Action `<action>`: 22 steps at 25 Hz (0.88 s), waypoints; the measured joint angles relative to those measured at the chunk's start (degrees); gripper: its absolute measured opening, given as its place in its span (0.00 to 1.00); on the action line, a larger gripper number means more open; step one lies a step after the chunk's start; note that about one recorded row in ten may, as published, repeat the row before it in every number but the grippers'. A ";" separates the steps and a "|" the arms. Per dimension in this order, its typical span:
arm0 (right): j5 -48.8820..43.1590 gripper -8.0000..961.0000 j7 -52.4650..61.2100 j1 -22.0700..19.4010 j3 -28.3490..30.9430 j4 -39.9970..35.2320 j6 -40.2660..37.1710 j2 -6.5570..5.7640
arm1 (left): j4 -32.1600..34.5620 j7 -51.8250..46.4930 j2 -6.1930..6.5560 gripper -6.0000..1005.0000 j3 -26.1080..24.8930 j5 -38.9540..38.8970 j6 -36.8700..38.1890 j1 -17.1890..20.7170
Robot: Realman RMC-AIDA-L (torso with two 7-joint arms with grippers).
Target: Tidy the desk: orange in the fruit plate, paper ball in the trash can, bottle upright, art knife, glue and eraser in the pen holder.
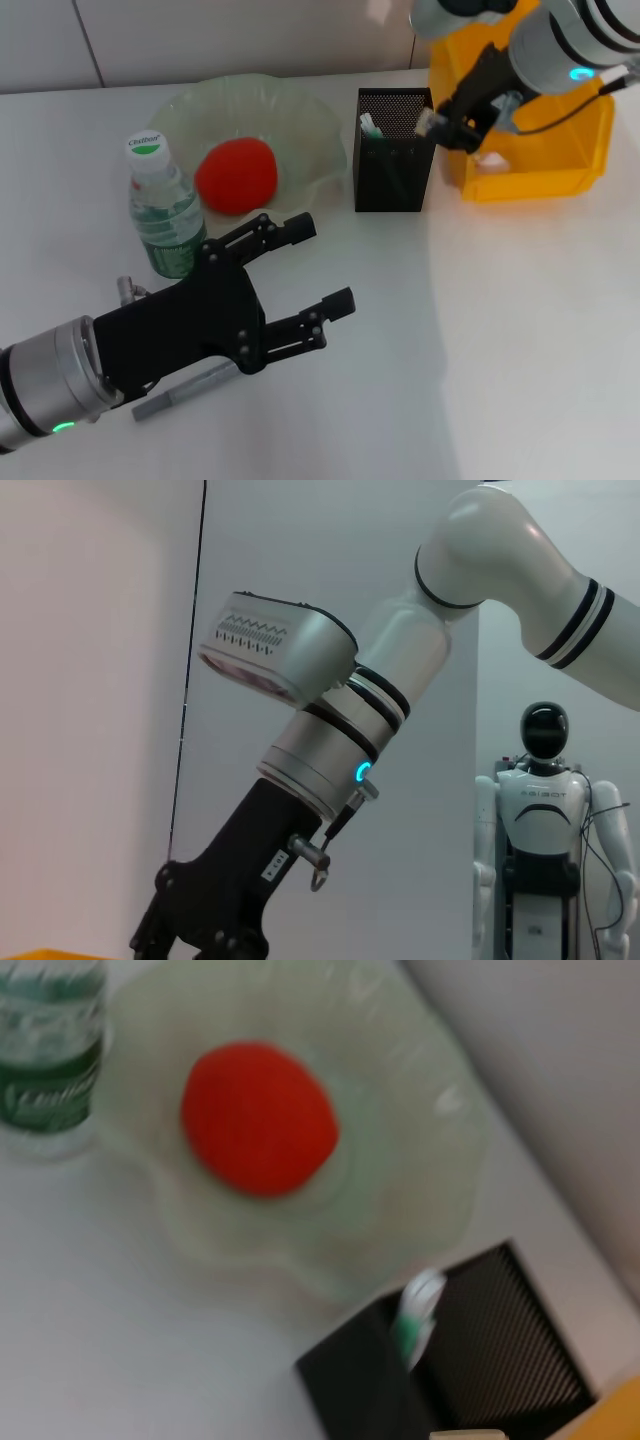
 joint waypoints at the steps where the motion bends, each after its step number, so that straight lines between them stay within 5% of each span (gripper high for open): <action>1: -0.01 0.25 0.11 0.23 0.05 0.08 0.67 -0.01 | 0.07 -0.01 0.00 0.80 0.00 0.00 0.07 -0.06; 16: -2.18 0.23 0.28 3.61 -0.75 8.95 10.00 0.16 | -0.12 -0.02 0.08 0.80 0.00 0.00 0.68 -0.40; 18: -2.04 0.11 0.28 3.42 -1.17 8.89 10.71 0.20 | -0.08 -0.09 0.10 0.80 0.00 0.00 0.83 -0.40; 22: -1.72 0.19 1.75 1.86 -1.38 4.90 10.02 0.26 | -0.08 -0.14 0.17 0.80 -0.16 0.00 1.74 -0.32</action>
